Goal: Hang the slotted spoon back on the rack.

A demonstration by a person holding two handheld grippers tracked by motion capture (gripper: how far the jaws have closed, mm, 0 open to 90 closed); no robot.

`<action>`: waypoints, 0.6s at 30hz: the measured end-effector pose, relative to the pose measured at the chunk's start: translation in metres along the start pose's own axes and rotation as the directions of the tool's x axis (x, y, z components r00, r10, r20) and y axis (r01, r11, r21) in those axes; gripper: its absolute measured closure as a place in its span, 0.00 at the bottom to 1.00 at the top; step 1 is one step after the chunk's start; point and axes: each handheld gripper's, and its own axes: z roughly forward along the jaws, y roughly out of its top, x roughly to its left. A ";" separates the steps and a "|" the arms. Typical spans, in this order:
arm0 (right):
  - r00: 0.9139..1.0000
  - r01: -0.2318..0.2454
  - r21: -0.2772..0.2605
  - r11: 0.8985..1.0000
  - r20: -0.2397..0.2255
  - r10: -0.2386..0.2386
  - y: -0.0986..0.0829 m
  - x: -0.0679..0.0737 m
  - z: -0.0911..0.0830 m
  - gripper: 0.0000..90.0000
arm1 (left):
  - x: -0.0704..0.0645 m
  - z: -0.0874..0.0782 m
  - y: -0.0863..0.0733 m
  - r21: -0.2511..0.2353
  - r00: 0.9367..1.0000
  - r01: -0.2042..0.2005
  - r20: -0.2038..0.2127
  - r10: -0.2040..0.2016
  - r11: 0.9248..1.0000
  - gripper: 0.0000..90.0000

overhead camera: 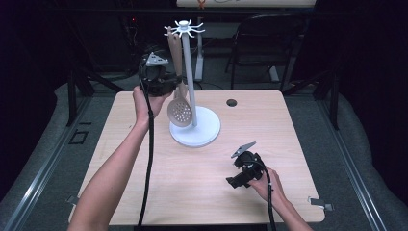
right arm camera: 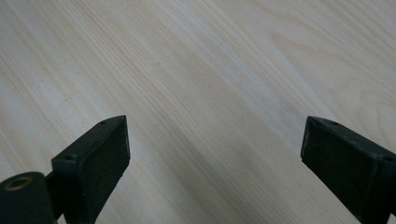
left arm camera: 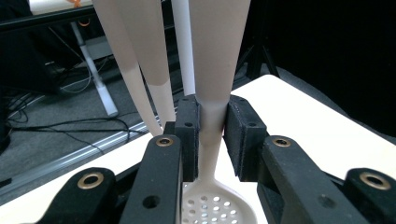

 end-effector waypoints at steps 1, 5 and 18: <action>1.000 -0.001 -0.001 1.000 -0.001 0.001 0.000 0.000 0.000 0.09 | 0.000 0.000 0.000 0.001 1.000 -0.002 -0.006 0.002 1.000 0.84; 1.000 0.002 0.005 1.000 0.000 -0.002 0.000 0.000 0.001 0.09 | -0.001 0.003 0.000 -0.004 0.999 0.006 -0.032 -0.006 1.000 0.84; 1.000 0.004 0.000 1.000 0.000 -0.004 0.000 0.000 0.000 0.09 | 0.000 0.009 -0.003 0.016 0.998 0.005 -0.060 -0.004 1.000 0.83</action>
